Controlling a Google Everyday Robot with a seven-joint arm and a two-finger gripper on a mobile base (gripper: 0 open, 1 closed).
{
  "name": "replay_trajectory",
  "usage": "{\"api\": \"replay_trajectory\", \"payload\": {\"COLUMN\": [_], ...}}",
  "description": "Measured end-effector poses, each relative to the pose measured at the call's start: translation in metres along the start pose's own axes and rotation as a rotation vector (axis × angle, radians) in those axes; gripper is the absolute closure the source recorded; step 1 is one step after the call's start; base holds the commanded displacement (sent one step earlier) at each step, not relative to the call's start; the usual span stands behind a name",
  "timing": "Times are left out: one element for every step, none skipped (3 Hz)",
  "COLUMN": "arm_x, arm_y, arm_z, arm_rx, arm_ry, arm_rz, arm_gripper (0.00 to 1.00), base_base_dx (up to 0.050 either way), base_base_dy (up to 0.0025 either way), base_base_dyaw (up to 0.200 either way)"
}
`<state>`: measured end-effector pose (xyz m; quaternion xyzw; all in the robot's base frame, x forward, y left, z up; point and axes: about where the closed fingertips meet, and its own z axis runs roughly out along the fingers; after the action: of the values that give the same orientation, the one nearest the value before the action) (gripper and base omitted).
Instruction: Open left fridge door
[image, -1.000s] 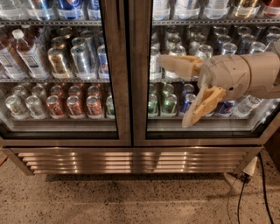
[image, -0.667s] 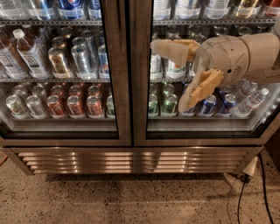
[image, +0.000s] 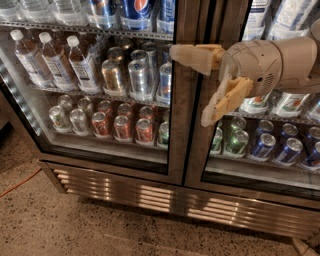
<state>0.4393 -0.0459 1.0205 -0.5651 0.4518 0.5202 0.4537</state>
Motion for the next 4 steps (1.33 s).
{"api": "replay_trajectory", "payload": {"arm_x": [0.000,-0.007,-0.016,-0.016], "arm_y": [0.000,0.004,0.010,0.010], "arm_z": [0.000,-0.023,-0.056,-0.056], "arm_rx": [-0.001,0.132,0.301,0.301], "arm_ry": [0.000,-0.032,-0.071,-0.070], "arm_rz": [0.001,-0.021,-0.050,-0.050], "arm_gripper": [0.00,0.00,0.00,0.00], "base_base_dx": [0.000,0.000,0.000,0.000], "base_base_dy": [0.00000,0.00000,0.00000,0.00000], "base_base_dyaw": [0.000,0.000,0.000,0.000]}}
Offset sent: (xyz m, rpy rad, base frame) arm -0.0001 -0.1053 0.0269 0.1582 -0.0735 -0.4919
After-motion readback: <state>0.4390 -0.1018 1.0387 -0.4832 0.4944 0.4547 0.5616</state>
